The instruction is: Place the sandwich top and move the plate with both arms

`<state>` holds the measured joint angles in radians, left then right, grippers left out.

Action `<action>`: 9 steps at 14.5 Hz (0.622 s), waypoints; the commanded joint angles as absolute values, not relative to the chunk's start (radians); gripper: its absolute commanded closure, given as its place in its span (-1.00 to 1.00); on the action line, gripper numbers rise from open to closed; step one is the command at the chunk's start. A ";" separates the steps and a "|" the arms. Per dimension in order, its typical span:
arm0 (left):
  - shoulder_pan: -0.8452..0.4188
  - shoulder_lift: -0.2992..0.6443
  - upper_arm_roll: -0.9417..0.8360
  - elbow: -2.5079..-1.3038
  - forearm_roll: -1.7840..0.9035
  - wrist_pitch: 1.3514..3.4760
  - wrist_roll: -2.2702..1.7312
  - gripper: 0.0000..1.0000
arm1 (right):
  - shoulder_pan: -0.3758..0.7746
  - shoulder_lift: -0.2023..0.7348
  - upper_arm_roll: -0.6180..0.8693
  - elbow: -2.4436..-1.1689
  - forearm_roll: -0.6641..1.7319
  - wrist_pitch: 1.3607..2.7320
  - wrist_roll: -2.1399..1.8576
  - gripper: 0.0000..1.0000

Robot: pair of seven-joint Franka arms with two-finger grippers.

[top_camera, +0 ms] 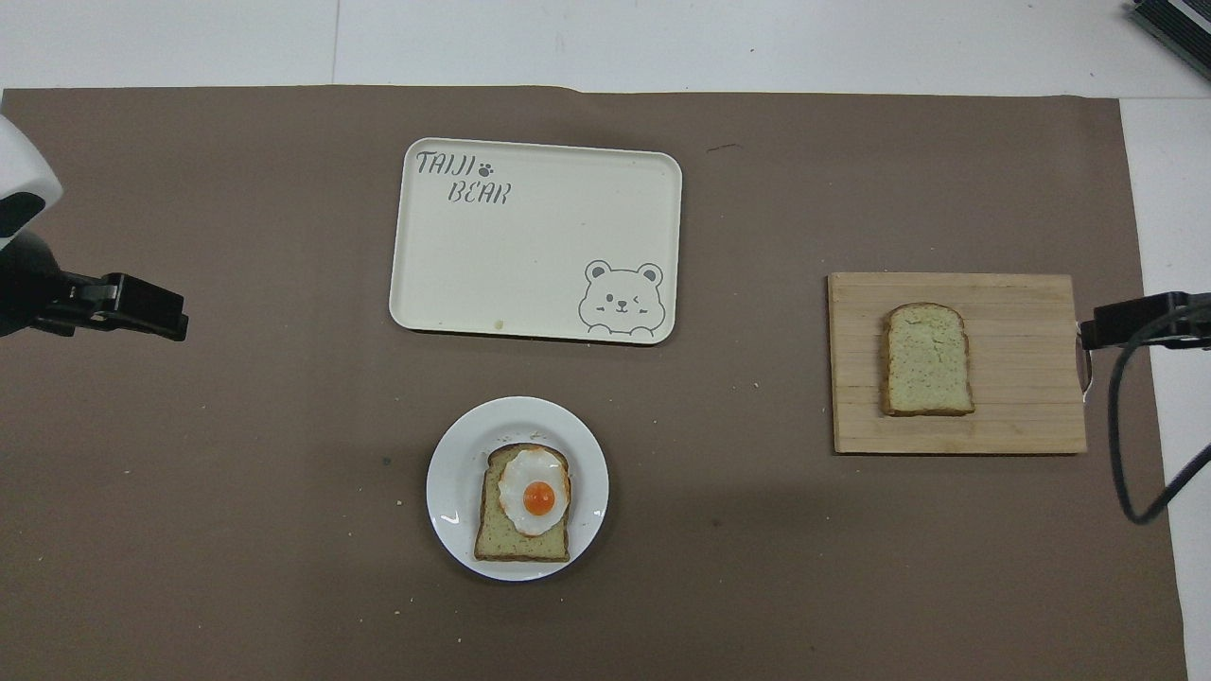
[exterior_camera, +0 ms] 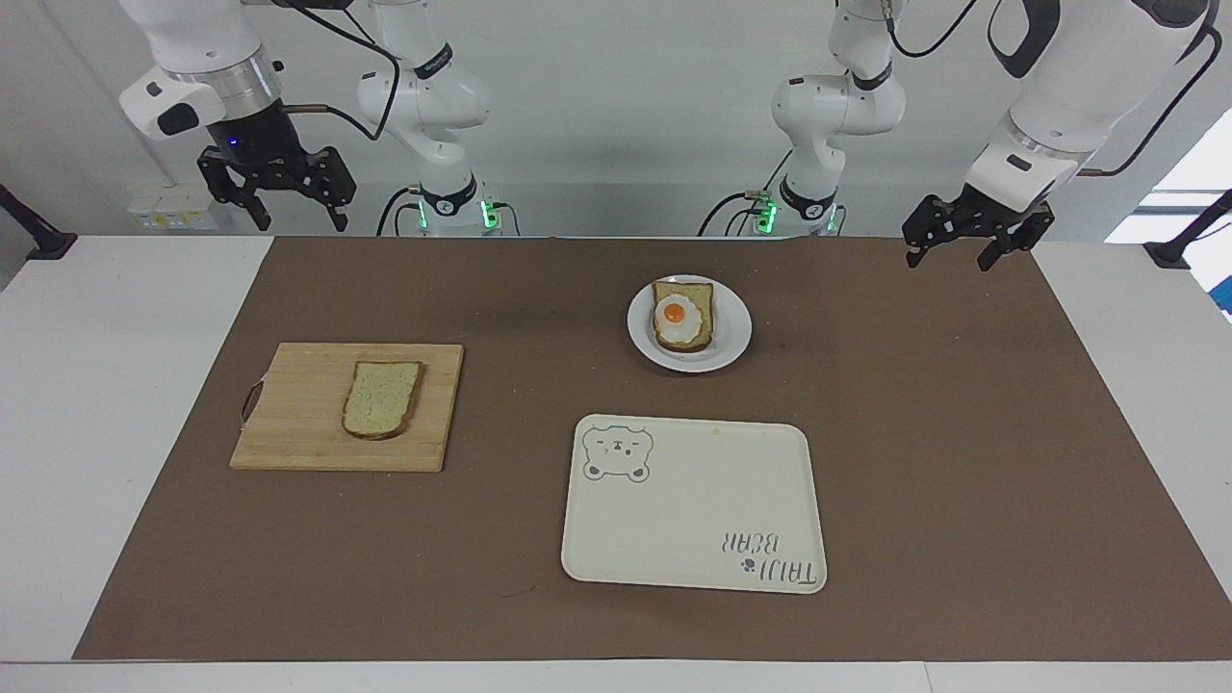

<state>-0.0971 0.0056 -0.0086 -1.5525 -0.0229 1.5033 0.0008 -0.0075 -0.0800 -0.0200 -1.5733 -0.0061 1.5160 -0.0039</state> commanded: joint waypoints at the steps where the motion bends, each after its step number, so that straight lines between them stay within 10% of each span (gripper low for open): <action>1: -0.084 -0.014 -0.017 -1.577 -0.006 1.488 0.017 -1.00 | -0.021 -0.069 -0.015 -1.559 -0.003 1.523 -0.015 -1.00; 9: -0.071 -0.012 -0.017 -1.572 -0.014 1.496 0.008 -1.00 | -0.017 -0.069 -0.014 -1.557 -0.005 1.525 -0.014 -1.00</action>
